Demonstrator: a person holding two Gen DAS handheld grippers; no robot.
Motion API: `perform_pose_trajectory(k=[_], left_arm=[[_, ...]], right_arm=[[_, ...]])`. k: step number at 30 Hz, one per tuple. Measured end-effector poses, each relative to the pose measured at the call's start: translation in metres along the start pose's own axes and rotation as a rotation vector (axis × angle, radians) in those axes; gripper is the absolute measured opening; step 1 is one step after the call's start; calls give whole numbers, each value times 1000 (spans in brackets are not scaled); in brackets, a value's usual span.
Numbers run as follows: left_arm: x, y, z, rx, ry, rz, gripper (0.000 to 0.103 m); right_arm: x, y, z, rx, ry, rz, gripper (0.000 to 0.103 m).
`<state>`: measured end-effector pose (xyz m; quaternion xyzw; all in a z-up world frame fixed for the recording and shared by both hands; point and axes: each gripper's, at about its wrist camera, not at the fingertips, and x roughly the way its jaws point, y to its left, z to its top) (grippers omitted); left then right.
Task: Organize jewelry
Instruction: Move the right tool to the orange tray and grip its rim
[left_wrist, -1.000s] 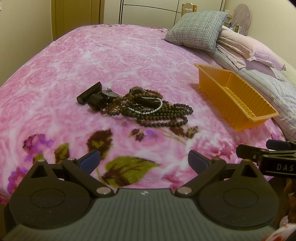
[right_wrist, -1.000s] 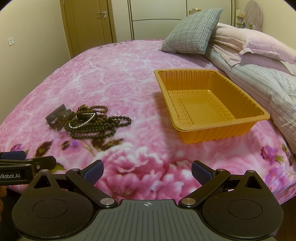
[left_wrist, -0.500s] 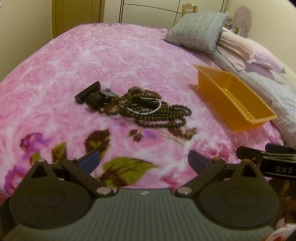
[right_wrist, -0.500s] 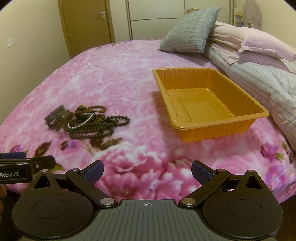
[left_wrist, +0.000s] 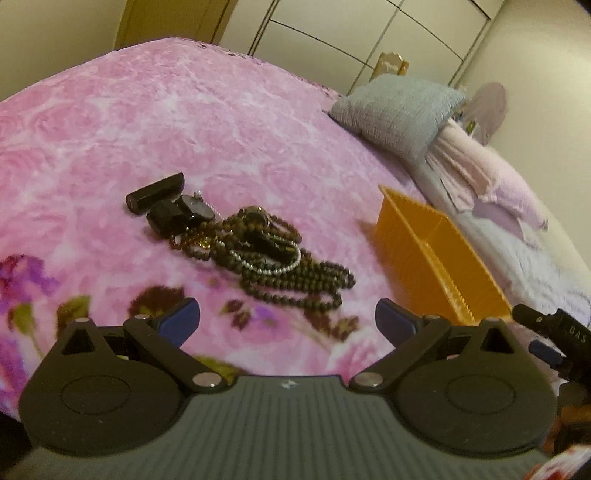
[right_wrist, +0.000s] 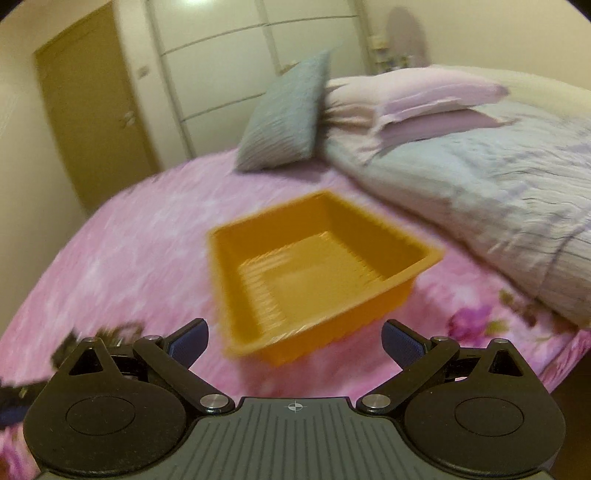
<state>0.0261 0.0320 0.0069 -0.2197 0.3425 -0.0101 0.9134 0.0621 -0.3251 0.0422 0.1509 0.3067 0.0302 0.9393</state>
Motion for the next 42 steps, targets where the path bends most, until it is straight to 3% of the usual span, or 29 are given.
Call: perform_pose_trajectory(k=[2,4,10,18,20,25,33,38,42], left_arm=[[2,0,1,-6,-18,0,100],[3,-1,2,9,-31,8,100],[16,-4,-2,64,-24,36,100],[34,-11,-6,89,14,51,99],[37,-12,-7,85,24,54,99],[42,-16,-9,100,40,48,99],[41,-18,-11,111,41,44,99],[39,-18,-10,118,30,48,99],[36,-14,-9,118,26,42,99]], right_arm=[[6,-22,11,60,-34,-8,96],[16,-44,20,114,-69,-33,80],[53,-92,37,183,-134,-121,71],[95,-138,38,327,-108,-60,50],[104,-141,35,349,-97,-24,46],[107,-143,30,381,-91,41,24],[102,-131,33,374,-103,48,18],[85,-104,33,260,-128,31,13],[80,-94,30,287,-139,42,12]])
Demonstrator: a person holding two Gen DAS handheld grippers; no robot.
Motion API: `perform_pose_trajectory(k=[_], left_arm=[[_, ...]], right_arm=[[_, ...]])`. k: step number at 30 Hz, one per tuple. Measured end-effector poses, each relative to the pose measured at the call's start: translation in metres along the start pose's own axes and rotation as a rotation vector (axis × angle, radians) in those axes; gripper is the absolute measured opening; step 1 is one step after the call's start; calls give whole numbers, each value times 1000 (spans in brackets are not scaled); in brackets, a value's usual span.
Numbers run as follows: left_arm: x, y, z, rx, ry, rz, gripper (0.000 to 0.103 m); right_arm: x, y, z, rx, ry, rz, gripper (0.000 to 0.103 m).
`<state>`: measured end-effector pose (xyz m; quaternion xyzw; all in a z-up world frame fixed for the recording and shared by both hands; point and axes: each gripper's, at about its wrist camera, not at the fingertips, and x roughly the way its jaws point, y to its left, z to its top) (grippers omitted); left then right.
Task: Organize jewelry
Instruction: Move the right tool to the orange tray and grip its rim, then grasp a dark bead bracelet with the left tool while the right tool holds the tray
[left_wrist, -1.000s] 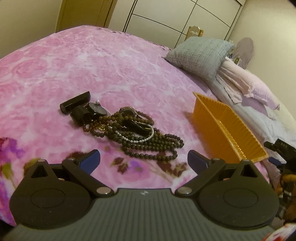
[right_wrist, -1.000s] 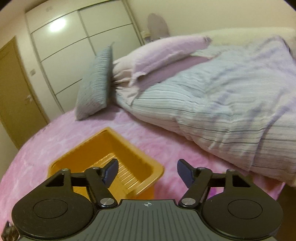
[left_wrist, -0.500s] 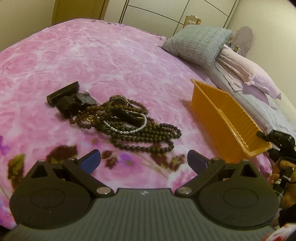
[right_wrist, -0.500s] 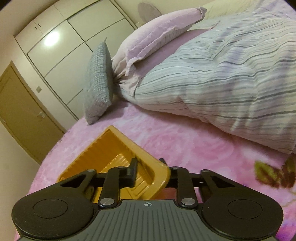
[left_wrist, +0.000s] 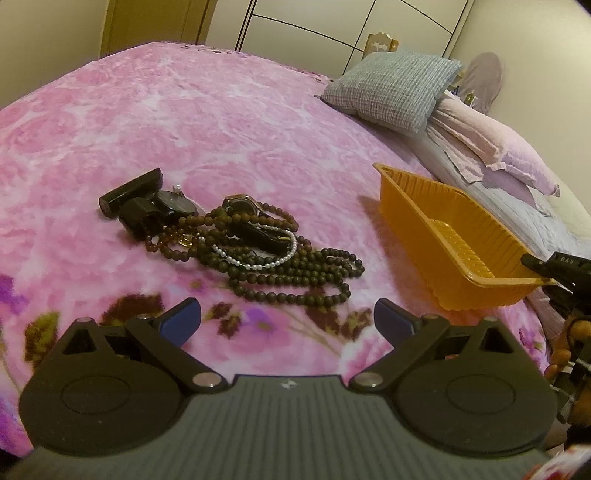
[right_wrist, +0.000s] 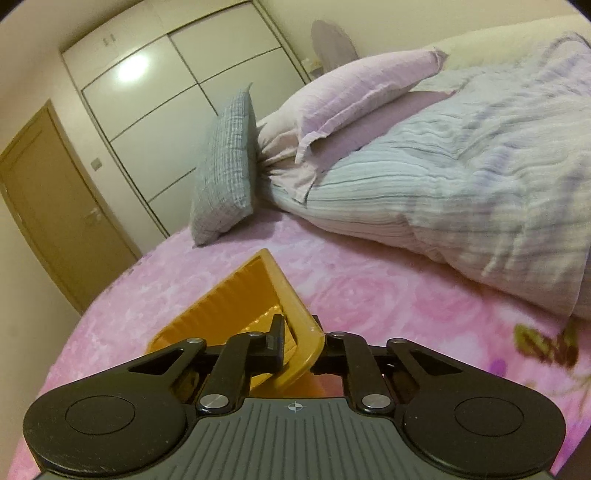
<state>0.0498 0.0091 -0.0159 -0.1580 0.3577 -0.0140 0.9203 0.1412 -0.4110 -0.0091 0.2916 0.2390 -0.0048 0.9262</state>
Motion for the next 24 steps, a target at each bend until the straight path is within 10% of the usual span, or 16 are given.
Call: perform_pose_trajectory(k=[12,24], left_arm=[[-8,11,2,-2,-17,4,99],[-5,14,0,-7,-14,5,98]], right_arm=[[10,-38,-5,386,32,62,14],[-12,26,-4,-226,-89,-6,10]])
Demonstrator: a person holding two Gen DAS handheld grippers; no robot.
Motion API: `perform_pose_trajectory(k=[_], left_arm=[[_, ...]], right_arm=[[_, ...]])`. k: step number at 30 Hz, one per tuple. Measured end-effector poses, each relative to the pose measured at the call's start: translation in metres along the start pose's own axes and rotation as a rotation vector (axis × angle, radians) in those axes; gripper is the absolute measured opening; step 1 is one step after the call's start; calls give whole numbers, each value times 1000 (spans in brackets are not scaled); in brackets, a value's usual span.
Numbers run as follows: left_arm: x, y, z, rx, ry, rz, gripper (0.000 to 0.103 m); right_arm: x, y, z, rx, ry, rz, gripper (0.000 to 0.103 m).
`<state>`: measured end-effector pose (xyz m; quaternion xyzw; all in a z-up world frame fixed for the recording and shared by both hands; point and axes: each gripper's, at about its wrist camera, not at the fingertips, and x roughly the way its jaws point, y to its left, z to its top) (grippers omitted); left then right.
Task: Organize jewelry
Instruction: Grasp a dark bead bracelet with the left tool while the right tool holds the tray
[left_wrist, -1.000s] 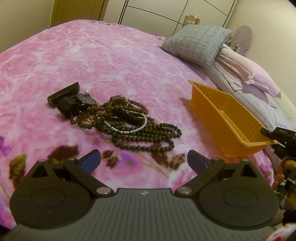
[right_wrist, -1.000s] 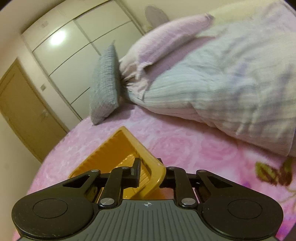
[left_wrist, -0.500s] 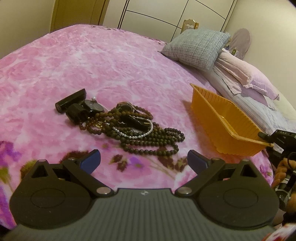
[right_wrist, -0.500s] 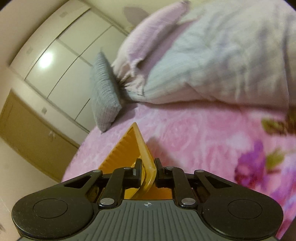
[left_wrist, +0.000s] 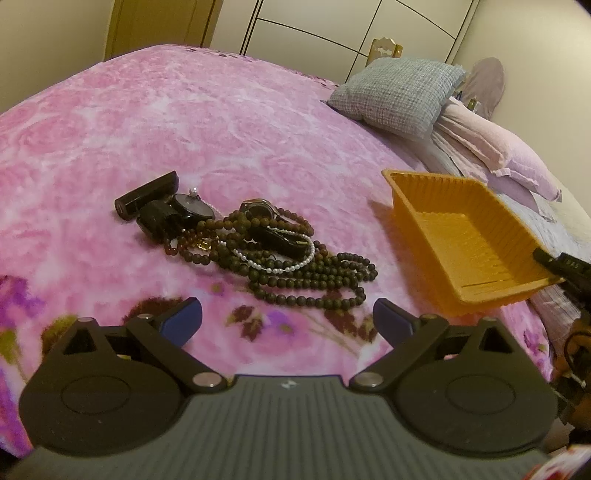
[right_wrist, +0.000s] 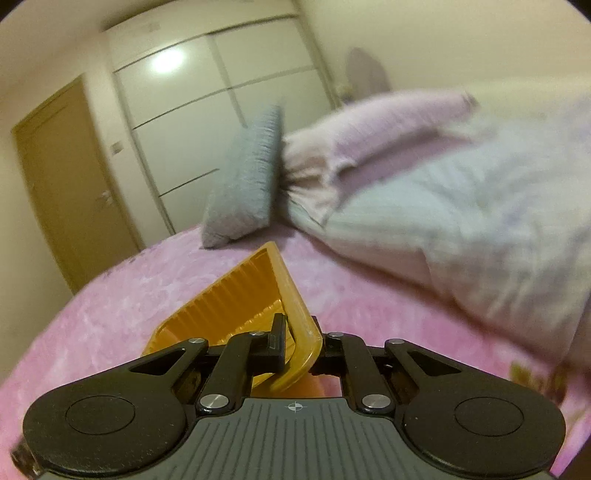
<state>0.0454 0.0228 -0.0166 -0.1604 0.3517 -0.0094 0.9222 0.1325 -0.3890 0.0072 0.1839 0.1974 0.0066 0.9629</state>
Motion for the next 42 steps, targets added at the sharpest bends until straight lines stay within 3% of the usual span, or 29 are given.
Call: perform_pose_trajectory(k=[9,12,20,26,29,36,39,42], left_arm=[[-1,8,3,-6,-12,11,96],[-1,13,5,-13,-15,15,94],[7,25,9,-20,-14,25,90],[16,30,10,-15,-13,38,85],[18,31,14,21,-25,54,79],[28,33,27,173,-41,96,52],[34,29,30,252,-34,83,38],[42,23,32,317,-25,74,31]], right_arm=[[-30,53,-1,-289,-132,12,11],[-30,63,-4,-345,-129,23,11],[-24,54,-8,-258,-103,16,11],[-24,53,-5,-208,-92,74,11],[-23,56,-9,-203,-90,73,11],[-21,55,-10,-204,-80,57,11],[-22,57,-12,-208,-77,49,11],[-20,59,-12,-209,-74,44,11]])
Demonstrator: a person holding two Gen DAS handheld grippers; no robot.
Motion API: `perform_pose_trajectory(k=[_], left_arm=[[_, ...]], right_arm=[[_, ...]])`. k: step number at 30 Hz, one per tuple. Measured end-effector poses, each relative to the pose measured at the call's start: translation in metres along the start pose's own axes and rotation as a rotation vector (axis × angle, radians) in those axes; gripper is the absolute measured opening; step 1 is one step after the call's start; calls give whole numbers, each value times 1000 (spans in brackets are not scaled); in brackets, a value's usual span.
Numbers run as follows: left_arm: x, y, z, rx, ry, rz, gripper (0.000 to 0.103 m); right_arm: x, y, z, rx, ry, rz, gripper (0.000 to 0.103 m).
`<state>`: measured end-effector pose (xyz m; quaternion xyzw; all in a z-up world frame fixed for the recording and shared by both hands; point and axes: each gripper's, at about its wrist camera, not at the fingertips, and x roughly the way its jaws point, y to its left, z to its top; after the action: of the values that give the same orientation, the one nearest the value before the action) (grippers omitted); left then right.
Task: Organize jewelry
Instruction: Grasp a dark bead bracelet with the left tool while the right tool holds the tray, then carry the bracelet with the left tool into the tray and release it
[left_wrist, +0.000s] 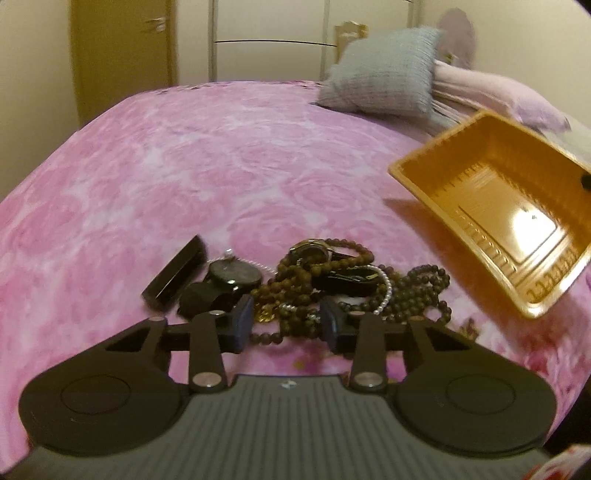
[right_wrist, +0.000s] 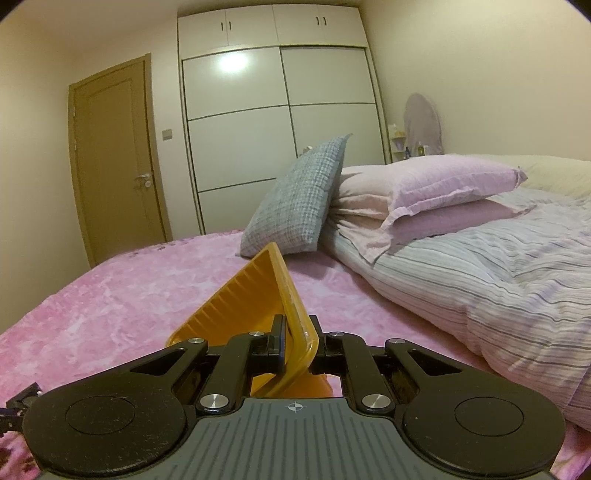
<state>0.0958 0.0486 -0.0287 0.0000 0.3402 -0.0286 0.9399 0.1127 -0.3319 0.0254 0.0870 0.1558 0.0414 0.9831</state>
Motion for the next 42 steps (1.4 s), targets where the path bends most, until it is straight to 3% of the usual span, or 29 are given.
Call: perform_pose_trajectory(k=[2,6,15,24,32,38,42], left_arm=[[6,-4,0,33,10,-1,27],[9,-8,2,72,16,-5,6],[-18,9,37,29,-50,-46,6],[-48,29,83,-30,-113,-132,6],[-51,7,103,-20,-134,-209,6],[-35,-25,110,-7,-116,-282,6],[-6,-34,101,34,-2,-267,6]], right_arm=[[1,1,0,0,2,-3,11],[1,2,0,1,4,-7,11],[0,1,0,-3,2,-4,11],[1,4,1,1,-3,-2,11],[2,6,3,8,-4,6,11],[2,6,4,19,-4,7,11],[2,6,3,23,-3,7,11]])
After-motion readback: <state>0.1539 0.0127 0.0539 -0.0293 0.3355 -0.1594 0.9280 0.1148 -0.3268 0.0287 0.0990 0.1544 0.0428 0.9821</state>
